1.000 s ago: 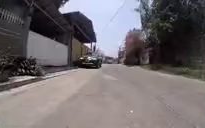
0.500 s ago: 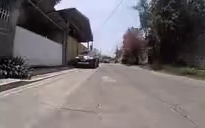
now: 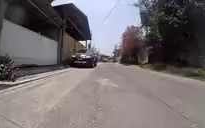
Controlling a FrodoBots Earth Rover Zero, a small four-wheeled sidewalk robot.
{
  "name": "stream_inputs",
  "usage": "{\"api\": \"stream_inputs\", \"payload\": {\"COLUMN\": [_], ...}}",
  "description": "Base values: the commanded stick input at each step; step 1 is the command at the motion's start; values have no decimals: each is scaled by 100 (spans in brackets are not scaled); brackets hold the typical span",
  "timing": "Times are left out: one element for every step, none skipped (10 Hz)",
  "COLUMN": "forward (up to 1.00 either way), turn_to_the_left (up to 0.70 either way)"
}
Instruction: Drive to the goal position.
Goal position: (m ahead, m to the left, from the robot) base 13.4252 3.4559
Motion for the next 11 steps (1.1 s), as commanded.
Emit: {"api": "stream_inputs", "payload": {"forward": [100, 100, 100, 100, 100, 100, 100, 100, 100, 100, 100], "turn_to_the_left": [0, 0, 0, 0, 0, 0, 0, 0, 0, 0, 0]}}
